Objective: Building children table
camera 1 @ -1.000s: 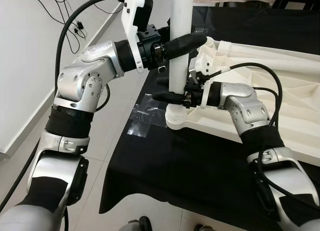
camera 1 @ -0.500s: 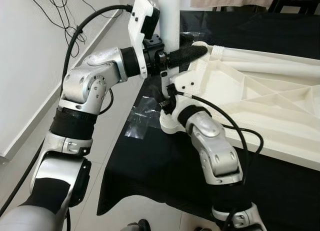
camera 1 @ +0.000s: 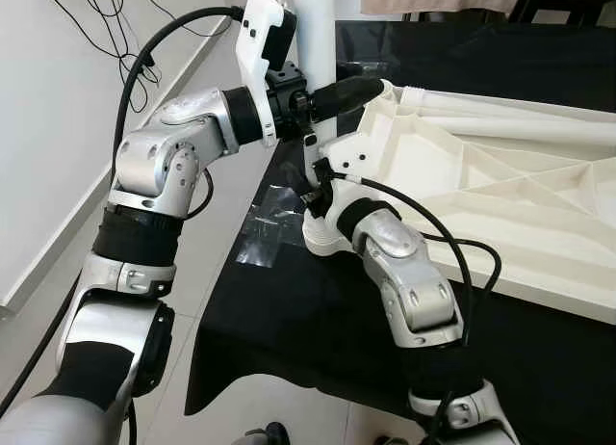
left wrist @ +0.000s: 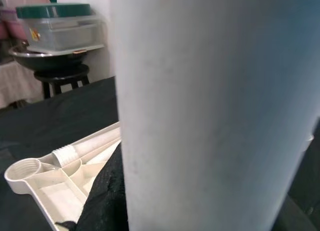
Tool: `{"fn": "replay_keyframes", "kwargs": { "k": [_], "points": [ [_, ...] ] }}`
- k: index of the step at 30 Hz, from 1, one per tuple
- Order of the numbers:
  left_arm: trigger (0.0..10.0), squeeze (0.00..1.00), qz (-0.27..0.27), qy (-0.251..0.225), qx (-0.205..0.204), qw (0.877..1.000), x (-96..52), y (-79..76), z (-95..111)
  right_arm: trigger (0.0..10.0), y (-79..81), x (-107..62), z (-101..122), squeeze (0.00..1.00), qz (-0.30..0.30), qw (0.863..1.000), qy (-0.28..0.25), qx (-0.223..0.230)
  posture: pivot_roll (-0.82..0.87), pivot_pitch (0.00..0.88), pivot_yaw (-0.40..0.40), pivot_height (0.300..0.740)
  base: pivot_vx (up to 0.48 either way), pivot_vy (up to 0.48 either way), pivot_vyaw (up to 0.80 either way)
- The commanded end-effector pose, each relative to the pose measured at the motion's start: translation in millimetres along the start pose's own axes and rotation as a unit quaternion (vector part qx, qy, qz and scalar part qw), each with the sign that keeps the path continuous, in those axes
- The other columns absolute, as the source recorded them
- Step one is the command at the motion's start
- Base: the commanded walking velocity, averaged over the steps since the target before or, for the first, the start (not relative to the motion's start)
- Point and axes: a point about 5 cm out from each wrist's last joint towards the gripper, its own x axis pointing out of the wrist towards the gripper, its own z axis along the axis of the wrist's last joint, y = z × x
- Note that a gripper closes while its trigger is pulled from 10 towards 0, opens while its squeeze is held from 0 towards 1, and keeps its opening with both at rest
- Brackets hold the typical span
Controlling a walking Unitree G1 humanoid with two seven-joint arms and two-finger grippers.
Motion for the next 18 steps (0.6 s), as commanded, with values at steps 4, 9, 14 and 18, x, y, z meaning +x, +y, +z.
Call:
{"fn": "replay_keyframes", "kwargs": {
  "k": [4, 9, 14, 18],
  "points": [
    [0.0, 0.0, -0.094, -0.01, 0.0, 0.995, 19.5, -24.4, 5.7, 10.0, -6.0, 11.5, 4.0, 1.0, 0.11, 0.994, 0.008, 0.003, 0.0, 0.206, 0.093, 0.74, 0.0, 0.0, 0.0],
    [0.0, 0.0, -0.1, -0.012, -0.001, 0.995, 20.7, -26.8, 4.7, 10.0, -14.3, 11.0, 25.0, 0.0, 0.291, 0.955, -0.026, -0.041, -0.01, 0.201, 0.092, 0.74, 0.0, 0.0, 0.0],
    [0.0, 0.0, -0.102, -0.014, -0.002, 0.995, 22.0, -28.4, 4.8, 10.0, -16.7, 15.1, 25.8, 0.0, 0.359, 0.932, -0.022, -0.039, 0.0, 0.201, 0.091, 0.74, 0.0, 0.0, 0.0],
    [0.0, 0.0, -0.106, -0.014, -0.002, 0.994, 22.1, -29.8, 5.0, 0.0, -14.4, 20.1, 23.0, 0.0, 0.398, 0.917, -0.018, -0.028, 0.01, 0.201, 0.093, 0.74, 0.0, 0.0, 0.0]
  ]
}}
